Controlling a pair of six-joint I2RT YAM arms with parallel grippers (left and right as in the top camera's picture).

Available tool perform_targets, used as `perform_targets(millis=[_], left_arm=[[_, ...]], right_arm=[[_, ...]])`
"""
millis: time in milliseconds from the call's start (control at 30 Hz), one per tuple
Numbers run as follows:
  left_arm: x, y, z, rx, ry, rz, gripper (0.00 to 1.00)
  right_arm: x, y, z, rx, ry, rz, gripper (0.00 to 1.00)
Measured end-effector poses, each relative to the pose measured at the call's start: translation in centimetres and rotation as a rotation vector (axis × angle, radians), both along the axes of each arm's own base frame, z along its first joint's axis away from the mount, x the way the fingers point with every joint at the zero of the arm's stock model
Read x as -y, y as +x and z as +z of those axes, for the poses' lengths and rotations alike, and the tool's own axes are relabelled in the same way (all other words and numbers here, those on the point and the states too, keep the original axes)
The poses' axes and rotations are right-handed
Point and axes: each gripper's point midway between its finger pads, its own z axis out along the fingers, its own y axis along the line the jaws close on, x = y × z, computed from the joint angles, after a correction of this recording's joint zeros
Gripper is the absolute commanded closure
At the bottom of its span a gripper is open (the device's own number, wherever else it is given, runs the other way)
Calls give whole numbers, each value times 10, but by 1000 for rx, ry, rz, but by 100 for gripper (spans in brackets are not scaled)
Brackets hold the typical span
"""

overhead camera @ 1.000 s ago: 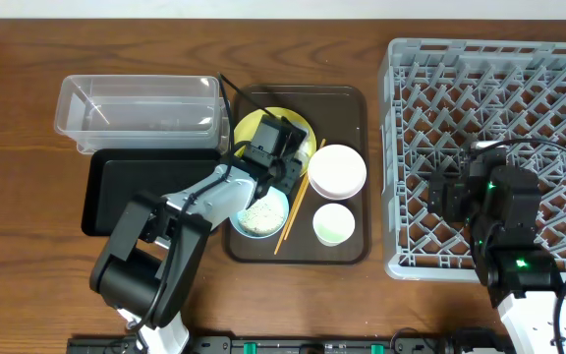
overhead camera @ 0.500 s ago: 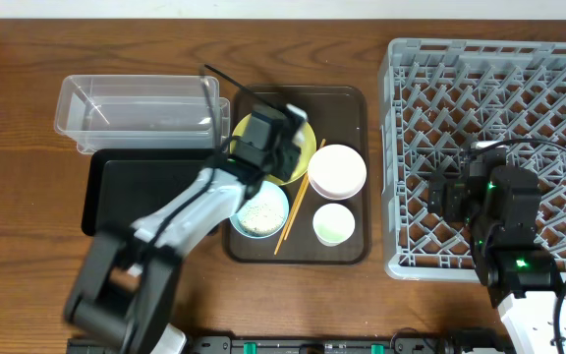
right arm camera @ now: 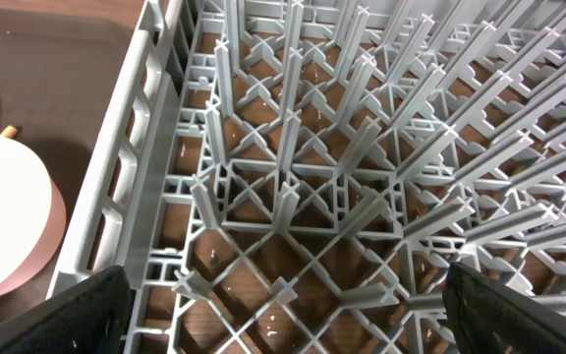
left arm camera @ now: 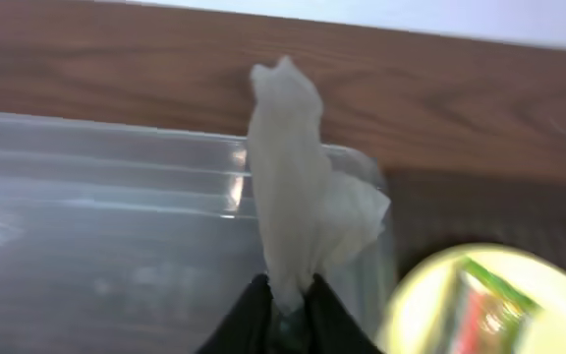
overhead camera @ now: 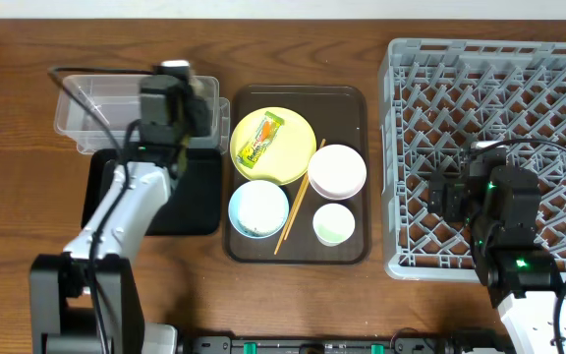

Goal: Sort waste into correct bins and load items into the dishwasher rack
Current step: 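Grasp the tissue and carry it to the clear plastic bin, then release tissue, reach left gripper to the snack wrapper and grasp it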

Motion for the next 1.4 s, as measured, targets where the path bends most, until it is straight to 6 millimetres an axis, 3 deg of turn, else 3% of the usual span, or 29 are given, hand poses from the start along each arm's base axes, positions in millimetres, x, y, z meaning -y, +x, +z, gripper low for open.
perform_targets(millis=[67,133,433,533,767,900,1000,1233,1400], left_arm=[[-12,5,-4,5,-20,42,78],[-18,8,-7,9,-31,62,59],[-9,9,-8,8,-84,39,59],[11,5,-7,-4,-112,-26,59],[93,-25,-21,-90,-25,-317,50],[124,-35,-27,-88,49,-442,45],[132,-36,-41,-104,88,-477,44],[129,-36,-98,-215,133,-490,42],[126,-34,-118,-242,155,-481,42]], right_arm=[[0,0,0,0,0,0,1],[0,0,0,0,0,0,1],[0,0,0,0,1,2,1],[0,0,0,0,1,2,1],[0,0,0,0,2,2,1],[0,0,0,0,2,2,1],[0,0,0,0,2,2,1],[0,0,0,0,2,2,1],[0,-1,-1,-5,2,2,1]])
